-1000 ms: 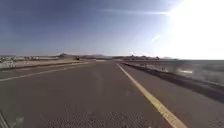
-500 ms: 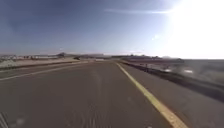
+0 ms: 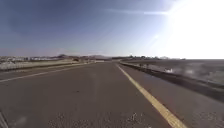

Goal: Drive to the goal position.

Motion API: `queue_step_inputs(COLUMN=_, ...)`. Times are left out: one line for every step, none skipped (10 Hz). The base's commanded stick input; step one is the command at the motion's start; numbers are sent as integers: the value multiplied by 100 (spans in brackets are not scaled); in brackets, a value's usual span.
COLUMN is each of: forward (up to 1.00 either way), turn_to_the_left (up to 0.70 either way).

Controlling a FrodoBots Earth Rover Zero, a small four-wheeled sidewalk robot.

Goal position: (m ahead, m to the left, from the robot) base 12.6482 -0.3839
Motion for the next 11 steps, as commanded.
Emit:
queue_step_inputs(forward=70, turn_to_the_left=0)
queue_step_inputs(forward=70, turn_to_the_left=0)
queue_step_inputs(forward=70, turn_to_the_left=0)
queue_step_inputs(forward=70, turn_to_the_left=0)
queue_step_inputs(forward=70, turn_to_the_left=0)
queue_step_inputs(forward=70, turn_to_the_left=0)
queue_step_inputs(forward=70, turn_to_the_left=0)
queue_step_inputs(forward=70, turn_to_the_left=0)
queue_step_inputs(forward=70, turn_to_the_left=0)
queue_step_inputs(forward=70, turn_to_the_left=0)
queue_step_inputs(forward=70, turn_to_the_left=0)
